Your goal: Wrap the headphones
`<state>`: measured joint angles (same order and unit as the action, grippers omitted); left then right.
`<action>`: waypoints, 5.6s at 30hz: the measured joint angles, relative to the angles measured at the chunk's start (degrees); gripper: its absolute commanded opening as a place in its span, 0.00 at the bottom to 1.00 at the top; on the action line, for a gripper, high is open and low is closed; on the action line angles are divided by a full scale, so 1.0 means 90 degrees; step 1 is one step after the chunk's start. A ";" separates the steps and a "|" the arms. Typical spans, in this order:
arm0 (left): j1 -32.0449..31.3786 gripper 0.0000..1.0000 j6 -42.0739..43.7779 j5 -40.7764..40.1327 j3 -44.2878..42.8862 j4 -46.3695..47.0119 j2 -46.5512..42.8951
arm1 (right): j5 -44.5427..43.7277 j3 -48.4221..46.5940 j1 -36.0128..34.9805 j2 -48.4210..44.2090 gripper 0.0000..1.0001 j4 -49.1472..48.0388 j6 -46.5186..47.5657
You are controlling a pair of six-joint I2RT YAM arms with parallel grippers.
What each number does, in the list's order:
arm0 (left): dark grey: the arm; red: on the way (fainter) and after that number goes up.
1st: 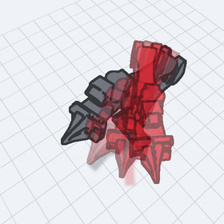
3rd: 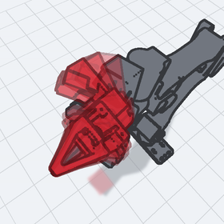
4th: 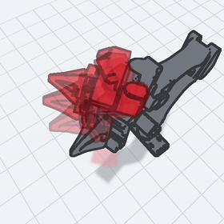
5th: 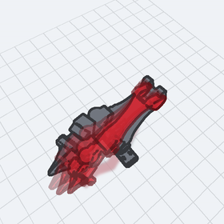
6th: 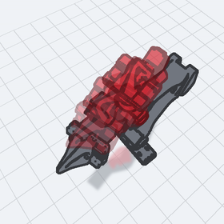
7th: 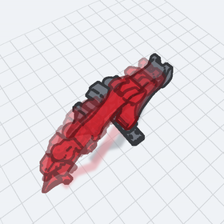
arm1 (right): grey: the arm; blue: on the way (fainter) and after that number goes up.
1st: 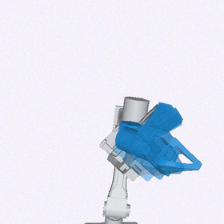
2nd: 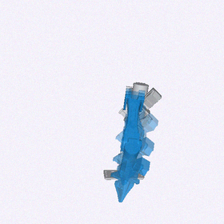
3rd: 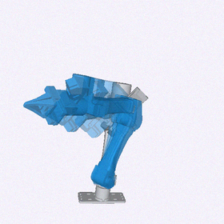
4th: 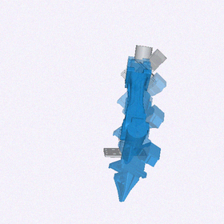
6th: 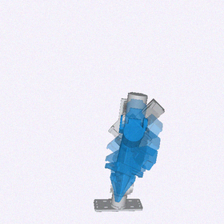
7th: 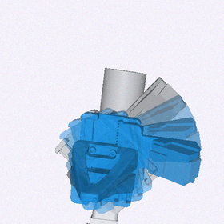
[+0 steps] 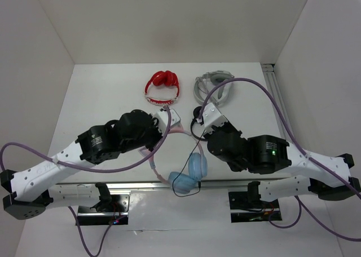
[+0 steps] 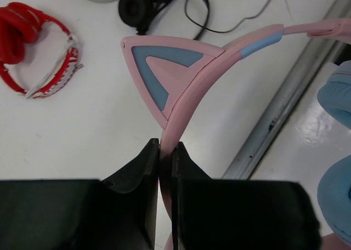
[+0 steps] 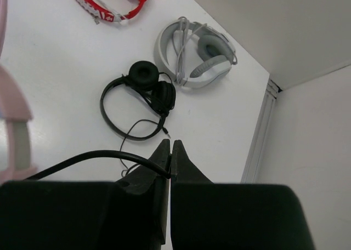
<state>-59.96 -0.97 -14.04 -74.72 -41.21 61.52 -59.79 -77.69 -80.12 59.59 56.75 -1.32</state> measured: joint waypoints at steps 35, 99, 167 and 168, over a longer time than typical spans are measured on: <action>-0.0027 0.00 -0.0663 0.1205 -0.0668 0.0588 -0.1617 | 0.1848 0.2001 0.0588 -0.0253 0.00 -0.3024 0.0112; -0.0124 0.00 -0.4192 -0.4265 -0.1472 -0.1049 -0.0804 | 0.6785 0.5010 0.0699 -0.0495 0.06 -0.9887 0.0855; -0.0073 0.00 -0.5071 -0.5161 -0.3104 -0.2579 -0.1018 | 0.8752 0.5654 0.1377 0.5241 0.00 -1.4406 -0.1229; -0.0073 0.00 -0.5064 -0.5214 -0.3104 -0.2584 -0.1018 | 0.8670 0.5731 0.1326 0.5238 0.00 -1.4404 -0.1226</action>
<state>-60.62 -46.54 -60.97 -102.65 -64.47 52.36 18.24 -26.11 -68.18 106.74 -72.88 -12.36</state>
